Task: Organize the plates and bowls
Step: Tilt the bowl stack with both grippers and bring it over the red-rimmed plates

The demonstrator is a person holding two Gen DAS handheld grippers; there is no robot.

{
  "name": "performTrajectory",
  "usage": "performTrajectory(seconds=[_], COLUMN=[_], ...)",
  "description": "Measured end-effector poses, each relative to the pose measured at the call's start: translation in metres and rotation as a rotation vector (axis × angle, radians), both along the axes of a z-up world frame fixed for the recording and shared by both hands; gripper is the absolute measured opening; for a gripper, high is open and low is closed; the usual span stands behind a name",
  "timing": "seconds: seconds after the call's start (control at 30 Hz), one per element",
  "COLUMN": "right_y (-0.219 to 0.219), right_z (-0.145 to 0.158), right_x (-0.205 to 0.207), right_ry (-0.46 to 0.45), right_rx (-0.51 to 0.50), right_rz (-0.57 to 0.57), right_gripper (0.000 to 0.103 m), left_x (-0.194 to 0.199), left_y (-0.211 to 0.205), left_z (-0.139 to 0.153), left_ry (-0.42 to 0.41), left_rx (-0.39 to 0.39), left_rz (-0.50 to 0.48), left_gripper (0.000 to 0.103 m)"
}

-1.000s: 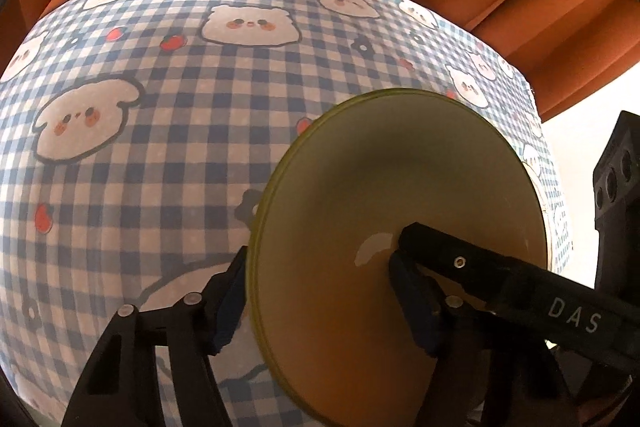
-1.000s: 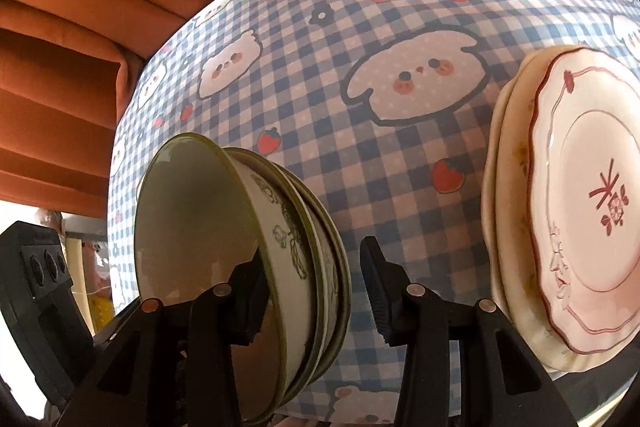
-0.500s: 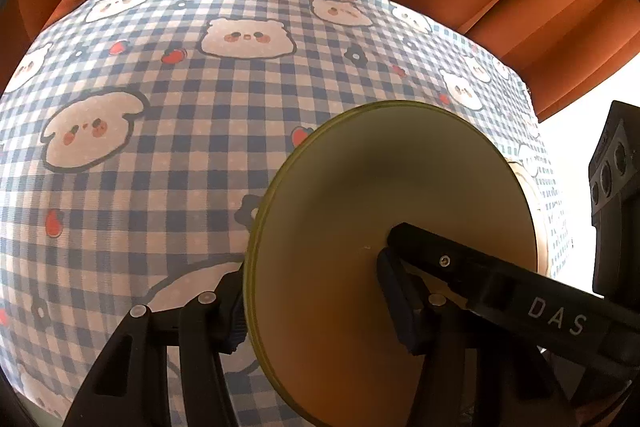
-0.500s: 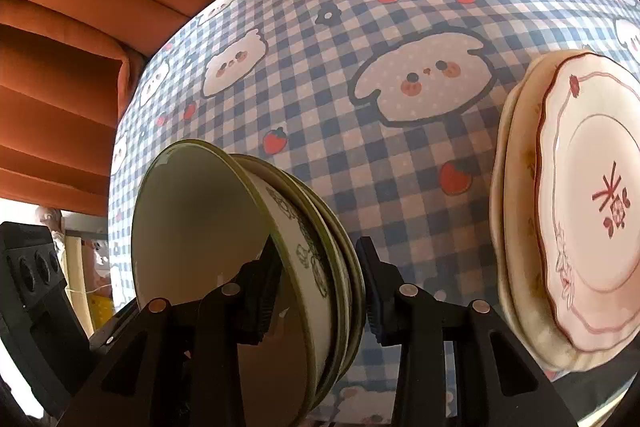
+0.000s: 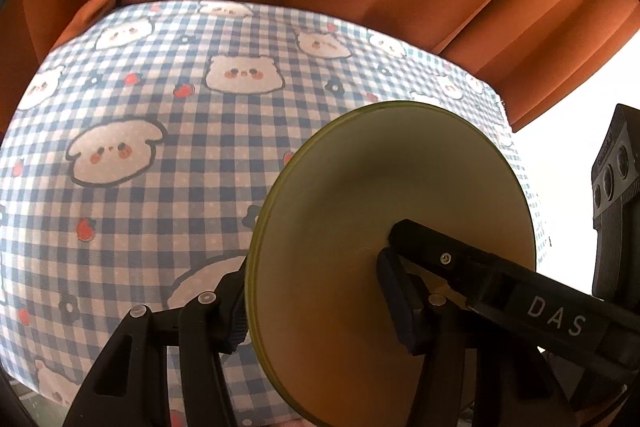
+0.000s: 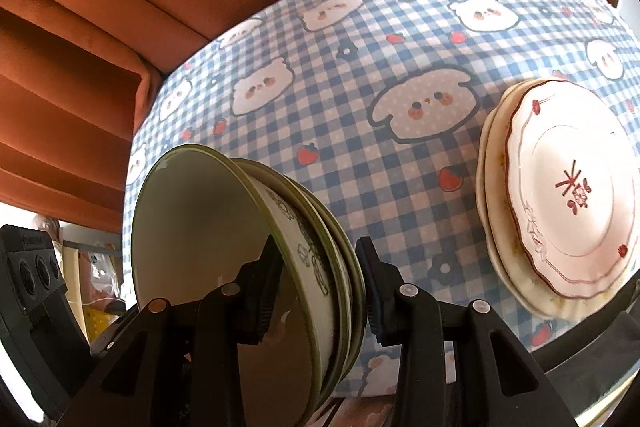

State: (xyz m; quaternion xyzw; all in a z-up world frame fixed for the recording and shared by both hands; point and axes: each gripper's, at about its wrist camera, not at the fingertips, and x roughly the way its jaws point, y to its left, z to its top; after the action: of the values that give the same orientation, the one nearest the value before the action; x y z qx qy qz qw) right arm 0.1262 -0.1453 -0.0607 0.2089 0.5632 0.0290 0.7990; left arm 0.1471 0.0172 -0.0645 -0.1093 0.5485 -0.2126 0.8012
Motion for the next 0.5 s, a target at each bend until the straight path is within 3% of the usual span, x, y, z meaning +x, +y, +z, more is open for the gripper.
performTrajectory(seconds=[0.3, 0.5], right_y=[-0.007, -0.026], right_z=[0.013, 0.014], right_x=[-0.011, -0.017], right_ry=[-0.082, -0.102], right_rx=[0.014, 0.038], right_rz=[0.034, 0.057], right_gripper=[0.04, 0.04], left_x=[-0.016, -0.026], left_y=[-0.011, -0.029], left_z=[0.016, 0.02], left_ry=[-0.1, -0.106], left_rx=[0.027, 0.047], left_rz=[0.031, 0.057], left_gripper=[0.056, 0.056])
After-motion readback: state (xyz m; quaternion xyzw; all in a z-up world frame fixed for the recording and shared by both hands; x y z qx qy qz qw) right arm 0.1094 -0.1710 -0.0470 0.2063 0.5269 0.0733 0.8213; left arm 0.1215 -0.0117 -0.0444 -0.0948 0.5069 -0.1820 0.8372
